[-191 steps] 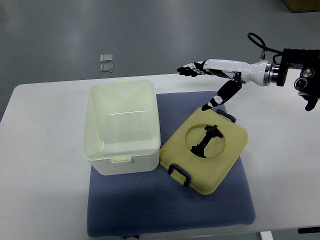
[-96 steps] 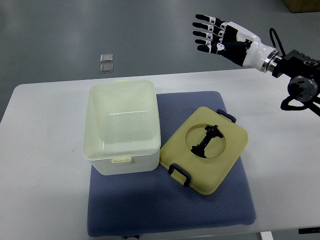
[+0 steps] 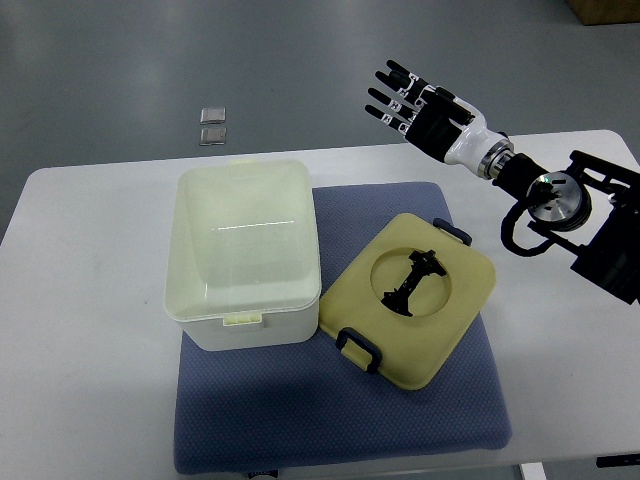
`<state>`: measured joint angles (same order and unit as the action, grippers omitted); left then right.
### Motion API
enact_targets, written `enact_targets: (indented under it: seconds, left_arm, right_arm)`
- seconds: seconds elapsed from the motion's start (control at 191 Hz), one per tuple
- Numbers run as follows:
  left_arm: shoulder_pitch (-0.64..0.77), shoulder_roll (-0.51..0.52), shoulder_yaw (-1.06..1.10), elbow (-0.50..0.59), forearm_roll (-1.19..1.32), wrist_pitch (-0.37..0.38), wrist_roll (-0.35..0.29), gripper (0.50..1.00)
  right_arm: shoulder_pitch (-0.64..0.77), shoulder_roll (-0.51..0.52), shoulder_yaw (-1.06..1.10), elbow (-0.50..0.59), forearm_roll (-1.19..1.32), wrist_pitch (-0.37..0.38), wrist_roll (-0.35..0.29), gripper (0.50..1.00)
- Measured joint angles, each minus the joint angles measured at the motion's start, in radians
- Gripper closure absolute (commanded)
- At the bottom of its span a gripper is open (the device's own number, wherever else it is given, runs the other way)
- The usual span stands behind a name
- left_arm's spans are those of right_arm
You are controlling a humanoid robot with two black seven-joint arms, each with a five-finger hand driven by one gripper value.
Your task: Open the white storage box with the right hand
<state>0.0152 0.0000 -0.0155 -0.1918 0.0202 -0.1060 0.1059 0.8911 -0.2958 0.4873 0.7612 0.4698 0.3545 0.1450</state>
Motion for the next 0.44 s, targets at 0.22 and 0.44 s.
enact_targets:
  seconds: [0.22, 0.44]
  left_arm:
    - [0.000, 0.000, 0.000, -0.001, 0.000, 0.000, 0.000, 0.500]
    - [0.000, 0.000, 0.000, -0.006, 0.000, 0.000, 0.000, 0.500]
  right_arm:
    - [-0.083, 0.055, 0.149, -0.154, -0.019, 0.105, 0.000, 0.572]
    - [-0.092, 0.056, 0.155, -0.160, -0.022, 0.177, 0.048, 0.572]
